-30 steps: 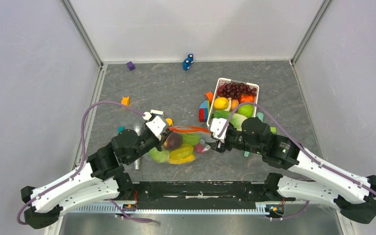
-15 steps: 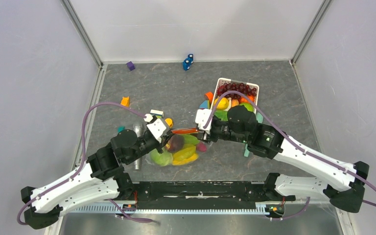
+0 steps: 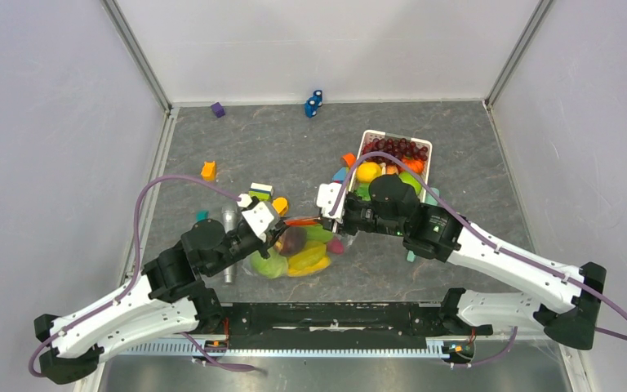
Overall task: Open the zip-top bag and remove the fake food
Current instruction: Unzip the zipper food storage bag at the center of the board, then open the zipper of the food storage bag at the center of the board.
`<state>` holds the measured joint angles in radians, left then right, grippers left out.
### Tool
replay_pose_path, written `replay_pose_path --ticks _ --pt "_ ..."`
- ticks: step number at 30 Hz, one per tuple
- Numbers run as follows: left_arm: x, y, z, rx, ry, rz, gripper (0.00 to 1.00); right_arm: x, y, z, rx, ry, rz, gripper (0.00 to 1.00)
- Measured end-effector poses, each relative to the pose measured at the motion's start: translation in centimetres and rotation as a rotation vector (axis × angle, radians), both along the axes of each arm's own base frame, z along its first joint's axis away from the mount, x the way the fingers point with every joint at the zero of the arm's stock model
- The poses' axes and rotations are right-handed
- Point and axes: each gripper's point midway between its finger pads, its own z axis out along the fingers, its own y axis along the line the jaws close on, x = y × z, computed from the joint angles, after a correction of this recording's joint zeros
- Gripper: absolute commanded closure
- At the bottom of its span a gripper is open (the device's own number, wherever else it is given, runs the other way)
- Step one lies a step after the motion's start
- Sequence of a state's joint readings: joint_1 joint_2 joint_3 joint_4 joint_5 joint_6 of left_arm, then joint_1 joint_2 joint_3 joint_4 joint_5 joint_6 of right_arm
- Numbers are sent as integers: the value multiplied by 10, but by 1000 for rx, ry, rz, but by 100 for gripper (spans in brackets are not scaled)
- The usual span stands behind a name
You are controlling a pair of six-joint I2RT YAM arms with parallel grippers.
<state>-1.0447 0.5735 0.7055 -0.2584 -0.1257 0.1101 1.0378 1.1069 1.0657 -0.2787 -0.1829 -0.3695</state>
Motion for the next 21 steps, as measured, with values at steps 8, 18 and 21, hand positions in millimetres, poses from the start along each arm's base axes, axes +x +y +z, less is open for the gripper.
replay_pose_path --ticks 8,18,21 --pt "-2 1 -2 -2 -1 -8 98 5 6 -8 -24 -5 2 58" --pt "-6 1 -3 -6 -4 -25 98 10 12 -20 -59 -9 11 62" --pt "-5 3 -3 -8 -7 -21 98 10 12 -21 -64 -14 13 64"
